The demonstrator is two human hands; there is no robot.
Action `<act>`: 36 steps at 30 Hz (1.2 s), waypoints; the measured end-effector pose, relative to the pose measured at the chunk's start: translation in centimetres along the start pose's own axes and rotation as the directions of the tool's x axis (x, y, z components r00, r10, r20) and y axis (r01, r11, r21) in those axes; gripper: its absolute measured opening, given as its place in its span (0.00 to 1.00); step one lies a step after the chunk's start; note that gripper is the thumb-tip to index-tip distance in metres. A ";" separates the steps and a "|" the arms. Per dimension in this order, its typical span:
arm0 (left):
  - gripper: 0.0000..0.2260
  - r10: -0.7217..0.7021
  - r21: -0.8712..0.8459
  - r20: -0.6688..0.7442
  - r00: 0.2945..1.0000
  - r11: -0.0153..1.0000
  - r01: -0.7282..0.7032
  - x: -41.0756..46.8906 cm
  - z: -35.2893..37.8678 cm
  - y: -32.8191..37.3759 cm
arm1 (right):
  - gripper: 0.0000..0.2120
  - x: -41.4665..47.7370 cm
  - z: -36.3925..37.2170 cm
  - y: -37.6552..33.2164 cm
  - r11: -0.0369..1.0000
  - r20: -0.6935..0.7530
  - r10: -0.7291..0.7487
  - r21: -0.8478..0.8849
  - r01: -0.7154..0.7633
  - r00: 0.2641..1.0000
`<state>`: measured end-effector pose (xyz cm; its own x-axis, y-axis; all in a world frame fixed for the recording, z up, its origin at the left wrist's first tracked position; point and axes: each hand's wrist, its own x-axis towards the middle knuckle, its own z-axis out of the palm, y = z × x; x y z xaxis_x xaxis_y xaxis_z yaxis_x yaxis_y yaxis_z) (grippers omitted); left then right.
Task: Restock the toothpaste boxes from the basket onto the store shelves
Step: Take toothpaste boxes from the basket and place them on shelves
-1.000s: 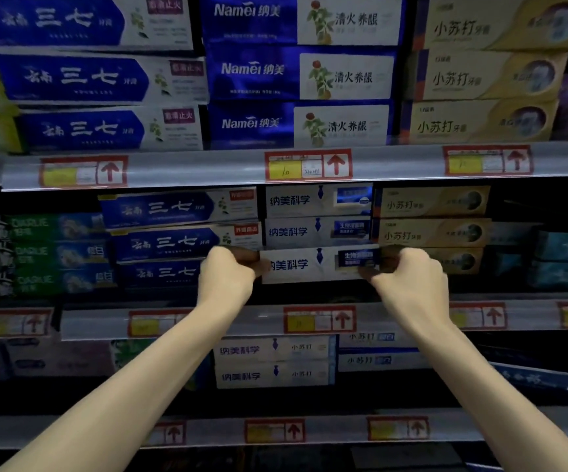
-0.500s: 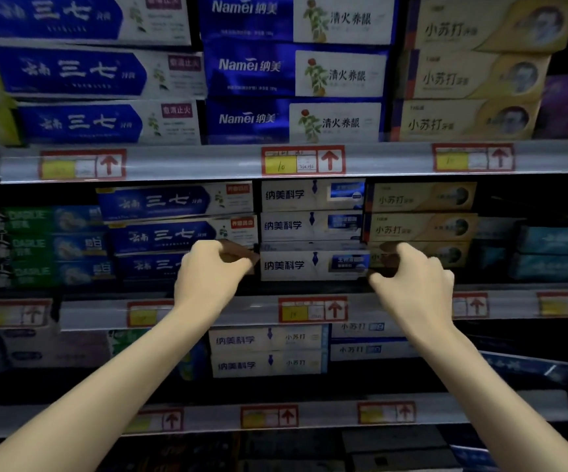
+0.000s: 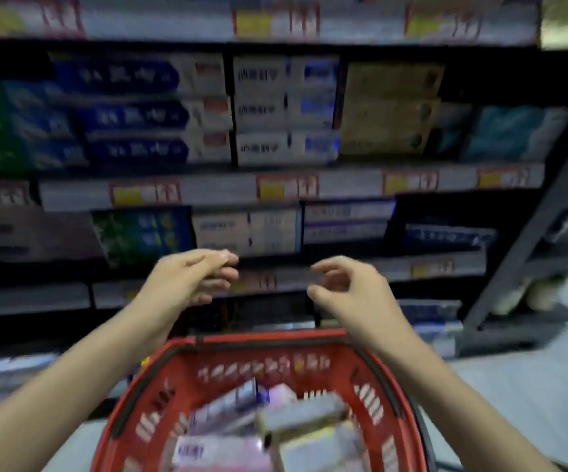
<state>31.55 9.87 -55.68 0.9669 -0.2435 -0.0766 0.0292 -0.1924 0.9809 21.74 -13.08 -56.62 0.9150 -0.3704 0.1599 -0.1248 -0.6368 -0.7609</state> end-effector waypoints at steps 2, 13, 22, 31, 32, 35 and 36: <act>0.11 -0.069 0.026 0.042 0.997 0.997 0.068 -0.9 -0.1 -3.2 | 0.13 -1.2 1.6 1.7 0.994 0.091 0.076 -0.080 -0.068 0.993; 0.10 -0.373 0.206 0.154 0.915 0.918 0.339 -4.0 0.3 -10.4 | 0.18 -3.7 8.8 6.6 0.787 0.487 0.043 -0.554 0.270 0.873; 0.10 -0.413 0.235 0.184 0.892 0.900 0.368 -4.2 0.8 -12.2 | 0.22 -9.4 15.9 9.1 0.776 0.819 0.044 -0.389 0.496 0.572; 0.10 -0.409 0.191 0.179 0.895 0.907 0.376 -3.6 0.3 -12.2 | 0.35 -12.0 20.5 9.5 0.724 0.859 0.166 -0.439 0.531 0.484; 0.10 -0.407 0.185 0.178 0.896 0.908 0.376 -3.6 0.2 -12.1 | 0.36 -11.8 20.8 9.3 0.734 0.851 0.198 -0.458 0.502 0.486; 0.10 -0.396 0.178 0.172 0.902 0.913 0.367 -3.4 0.0 -11.8 | 0.32 -11.7 21.6 8.7 0.707 0.843 0.244 -0.493 0.507 0.479; 0.09 -0.391 0.174 0.168 0.905 0.915 0.363 -3.4 -0.1 -11.7 | 0.30 -11.7 21.8 8.5 0.681 0.846 0.236 -0.495 0.539 0.479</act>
<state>27.99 13.05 -66.88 0.8208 -0.3052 -0.4829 0.3337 -0.4301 0.8389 18.31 0.58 -78.71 0.7333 0.2442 -0.6345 0.2185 -0.9684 -0.1202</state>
